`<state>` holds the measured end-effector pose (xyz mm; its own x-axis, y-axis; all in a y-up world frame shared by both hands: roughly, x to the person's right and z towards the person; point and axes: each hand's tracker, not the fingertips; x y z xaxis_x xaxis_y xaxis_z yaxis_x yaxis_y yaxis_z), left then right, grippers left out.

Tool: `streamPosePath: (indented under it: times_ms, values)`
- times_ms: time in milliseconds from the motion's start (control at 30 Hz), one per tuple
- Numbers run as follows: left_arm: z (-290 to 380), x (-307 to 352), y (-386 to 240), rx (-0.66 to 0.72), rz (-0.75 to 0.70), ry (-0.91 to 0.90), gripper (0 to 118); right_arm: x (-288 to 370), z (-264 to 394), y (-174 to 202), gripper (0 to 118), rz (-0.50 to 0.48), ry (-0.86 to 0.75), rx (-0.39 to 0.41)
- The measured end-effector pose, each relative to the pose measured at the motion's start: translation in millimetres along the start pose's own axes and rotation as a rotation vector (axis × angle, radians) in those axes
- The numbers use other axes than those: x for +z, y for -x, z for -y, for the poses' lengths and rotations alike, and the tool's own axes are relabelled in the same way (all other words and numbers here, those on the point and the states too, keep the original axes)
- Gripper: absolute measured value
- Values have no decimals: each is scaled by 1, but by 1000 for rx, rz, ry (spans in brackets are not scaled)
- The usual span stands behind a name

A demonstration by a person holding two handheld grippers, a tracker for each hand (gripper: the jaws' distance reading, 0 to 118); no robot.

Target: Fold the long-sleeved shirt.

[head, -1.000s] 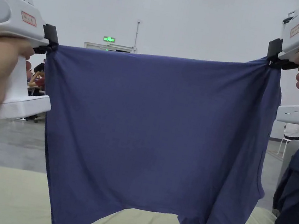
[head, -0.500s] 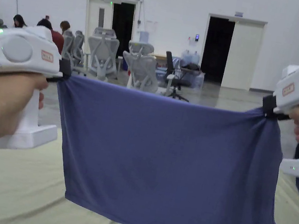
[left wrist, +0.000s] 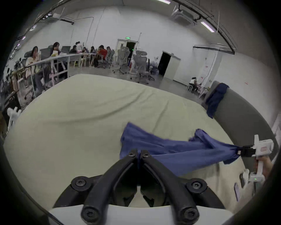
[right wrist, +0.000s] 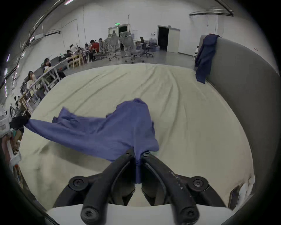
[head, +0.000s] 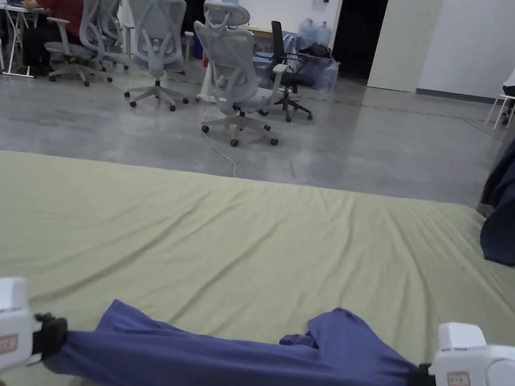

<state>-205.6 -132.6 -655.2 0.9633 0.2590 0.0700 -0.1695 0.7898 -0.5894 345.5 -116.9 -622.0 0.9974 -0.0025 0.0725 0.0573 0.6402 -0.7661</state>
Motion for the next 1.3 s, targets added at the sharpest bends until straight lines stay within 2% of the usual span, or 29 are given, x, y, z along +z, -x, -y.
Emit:
streamPosePath:
  times_ms: [133, 267, 367, 533, 600, 767, 967, 1067, 1133, 1167, 1200, 1233, 1267, 1300]
  values:
    - [53, 72, 9, 41, -11, 45, 0, 67, 69, 2, 9, -29, -16, 5]
    - [99, 142, 7, -16, 16, 86, 0, 129, 143, 9, 9, -39, -80, 121]
    - [128, 188, 7, -48, 15, 112, 0, 160, 199, 6, 9, -50, -27, 112]
    - [174, 254, 5, -76, 37, 164, 0, 196, 276, 10, 9, -5, 30, 191]
    - [192, 271, 8, -101, 35, 189, 0, 204, 298, 11, 9, -17, 58, 183]
    - [236, 279, 21, -75, 26, 300, 0, 196, 335, 7, 9, -27, 154, 169]
    - [276, 240, 30, -57, -37, 449, 0, 155, 346, 9, 9, 7, 270, 166]
    - [291, 218, 38, 2, -63, 520, 0, 134, 347, 10, 9, 24, 322, 169]
    - [290, 217, 40, 33, -58, 449, 2, 126, 348, 11, 9, 29, 332, 150]
    - [288, 213, 40, 27, -62, 475, 11, 125, 345, 11, 13, 31, 331, 138]
    - [286, 214, 39, 41, -60, 480, 34, 124, 342, 9, 21, 27, 342, 122]
    - [281, 217, 38, 57, -56, 474, 88, 124, 338, 5, 56, 15, 351, 103]
    - [275, 223, 35, 50, -53, 450, 118, 127, 334, 3, 91, 49, 340, 104]
    - [269, 231, 30, 28, -68, 382, 117, 134, 330, 0, 118, 111, 294, 107]
